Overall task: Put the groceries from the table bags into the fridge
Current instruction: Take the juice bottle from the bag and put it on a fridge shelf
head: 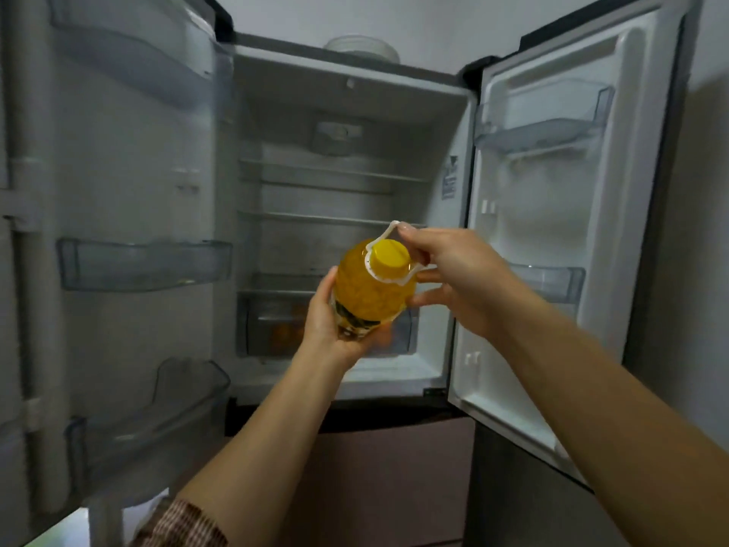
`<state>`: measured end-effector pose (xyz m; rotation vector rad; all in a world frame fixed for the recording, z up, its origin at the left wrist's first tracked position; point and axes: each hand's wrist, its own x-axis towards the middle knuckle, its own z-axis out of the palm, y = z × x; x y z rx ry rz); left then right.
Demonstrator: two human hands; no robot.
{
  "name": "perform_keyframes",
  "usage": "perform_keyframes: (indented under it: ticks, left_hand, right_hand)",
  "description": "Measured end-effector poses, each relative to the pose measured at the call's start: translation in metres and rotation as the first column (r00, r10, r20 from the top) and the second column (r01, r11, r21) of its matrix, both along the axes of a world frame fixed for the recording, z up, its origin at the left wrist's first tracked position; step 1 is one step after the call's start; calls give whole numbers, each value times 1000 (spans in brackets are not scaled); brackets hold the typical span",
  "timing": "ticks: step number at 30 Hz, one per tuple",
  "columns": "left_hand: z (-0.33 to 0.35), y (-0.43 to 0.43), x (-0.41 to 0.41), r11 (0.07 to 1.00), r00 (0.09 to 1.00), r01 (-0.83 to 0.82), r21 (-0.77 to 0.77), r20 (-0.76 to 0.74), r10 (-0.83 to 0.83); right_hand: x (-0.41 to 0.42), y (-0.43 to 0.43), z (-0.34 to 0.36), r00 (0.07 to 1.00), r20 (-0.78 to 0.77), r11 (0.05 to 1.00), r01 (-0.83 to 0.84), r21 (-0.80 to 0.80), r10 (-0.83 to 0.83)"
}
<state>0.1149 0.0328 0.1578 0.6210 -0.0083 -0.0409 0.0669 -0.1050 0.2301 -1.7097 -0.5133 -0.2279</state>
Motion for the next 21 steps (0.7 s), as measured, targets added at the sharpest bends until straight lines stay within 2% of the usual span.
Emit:
perform_keyframes:
  ticks: [5,12,16,19,21]
  left_hand:
    - [41,8,64,986,982,-137,92,142,123]
    - [95,42,152,942,922,-280,186,326,209]
    - [121,56,187,933,919,-277,232,348,186]
    - [127,65,210,928,932,-269,259,314,183]
    - [131,70,220,924,933,-284,257,295,205]
  right_hand:
    - [73,-3,10,986,59,952,-168,257,158]
    - [153,19,36,931,251,884,-338,322,265]
    - [191,33,51,917,300,849,-367,381,262]
    - [212,41,57,937,272,849,-321,420,220]
    - [225,42,59,925,287,842,-354,407,250]
